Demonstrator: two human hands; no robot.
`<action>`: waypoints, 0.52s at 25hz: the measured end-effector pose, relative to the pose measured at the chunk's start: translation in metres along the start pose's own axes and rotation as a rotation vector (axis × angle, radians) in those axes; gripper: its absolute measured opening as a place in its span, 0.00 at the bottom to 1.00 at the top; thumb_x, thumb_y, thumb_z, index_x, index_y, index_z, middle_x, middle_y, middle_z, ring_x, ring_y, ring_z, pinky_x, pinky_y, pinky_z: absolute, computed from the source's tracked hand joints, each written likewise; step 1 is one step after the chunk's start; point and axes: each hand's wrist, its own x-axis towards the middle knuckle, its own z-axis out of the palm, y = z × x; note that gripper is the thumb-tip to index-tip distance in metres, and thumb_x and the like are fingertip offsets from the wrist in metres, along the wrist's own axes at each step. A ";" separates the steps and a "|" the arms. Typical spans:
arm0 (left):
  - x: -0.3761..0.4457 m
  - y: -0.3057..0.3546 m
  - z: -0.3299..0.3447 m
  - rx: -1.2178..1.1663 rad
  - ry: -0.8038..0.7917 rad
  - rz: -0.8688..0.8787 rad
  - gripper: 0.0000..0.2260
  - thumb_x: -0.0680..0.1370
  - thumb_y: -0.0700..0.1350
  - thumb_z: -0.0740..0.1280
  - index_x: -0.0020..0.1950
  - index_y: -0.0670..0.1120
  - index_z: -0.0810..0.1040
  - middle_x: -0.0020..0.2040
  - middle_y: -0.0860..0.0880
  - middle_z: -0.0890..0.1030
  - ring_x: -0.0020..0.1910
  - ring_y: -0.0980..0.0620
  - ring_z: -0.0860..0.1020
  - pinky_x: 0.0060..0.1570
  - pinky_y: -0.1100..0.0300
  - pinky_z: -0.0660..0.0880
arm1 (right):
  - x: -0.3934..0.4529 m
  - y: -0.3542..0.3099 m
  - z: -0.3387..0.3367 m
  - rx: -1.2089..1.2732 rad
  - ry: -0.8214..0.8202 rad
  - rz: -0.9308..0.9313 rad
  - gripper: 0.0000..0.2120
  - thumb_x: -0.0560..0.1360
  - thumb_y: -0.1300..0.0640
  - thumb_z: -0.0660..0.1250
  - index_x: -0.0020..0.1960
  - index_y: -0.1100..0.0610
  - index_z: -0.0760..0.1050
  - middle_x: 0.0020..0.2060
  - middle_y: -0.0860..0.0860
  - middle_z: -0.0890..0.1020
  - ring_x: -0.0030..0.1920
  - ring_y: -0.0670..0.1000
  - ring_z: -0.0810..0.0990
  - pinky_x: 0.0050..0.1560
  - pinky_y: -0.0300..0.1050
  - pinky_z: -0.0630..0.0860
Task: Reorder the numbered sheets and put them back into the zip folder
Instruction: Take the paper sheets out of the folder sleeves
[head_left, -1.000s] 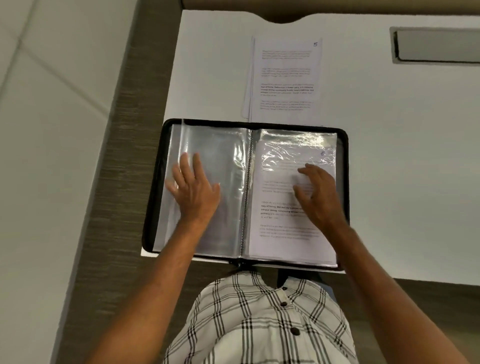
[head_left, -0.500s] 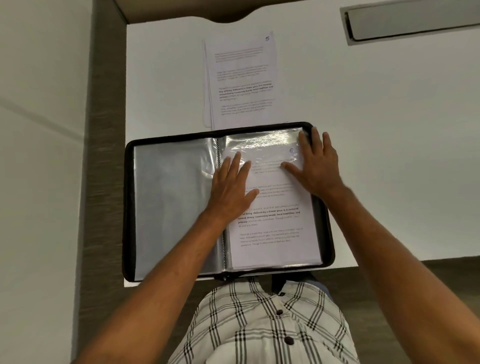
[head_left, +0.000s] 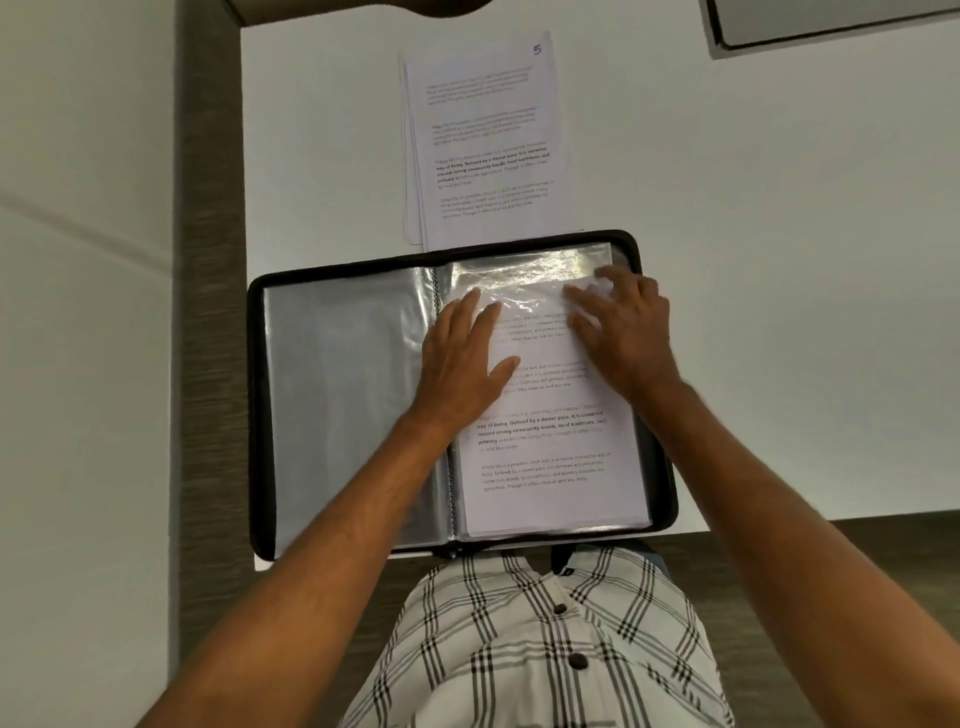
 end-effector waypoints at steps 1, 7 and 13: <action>0.007 0.000 -0.005 -0.017 0.019 0.003 0.32 0.81 0.57 0.66 0.82 0.49 0.59 0.83 0.47 0.55 0.81 0.45 0.51 0.78 0.45 0.53 | -0.001 -0.002 0.000 0.056 0.018 0.000 0.16 0.83 0.48 0.66 0.70 0.47 0.80 0.70 0.56 0.75 0.65 0.61 0.73 0.61 0.59 0.74; 0.067 0.004 -0.039 -0.043 0.099 0.074 0.21 0.81 0.50 0.69 0.74 0.50 0.72 0.71 0.49 0.75 0.71 0.46 0.69 0.70 0.50 0.60 | -0.004 -0.012 -0.014 0.395 0.023 0.128 0.14 0.84 0.55 0.66 0.68 0.51 0.82 0.66 0.53 0.75 0.67 0.52 0.74 0.66 0.39 0.70; 0.094 0.005 -0.052 -0.030 0.025 0.161 0.03 0.82 0.48 0.66 0.52 0.52 0.79 0.50 0.55 0.80 0.54 0.50 0.76 0.64 0.48 0.61 | -0.010 -0.009 -0.024 0.598 0.029 0.225 0.21 0.86 0.57 0.62 0.79 0.50 0.69 0.69 0.53 0.75 0.64 0.47 0.76 0.62 0.39 0.78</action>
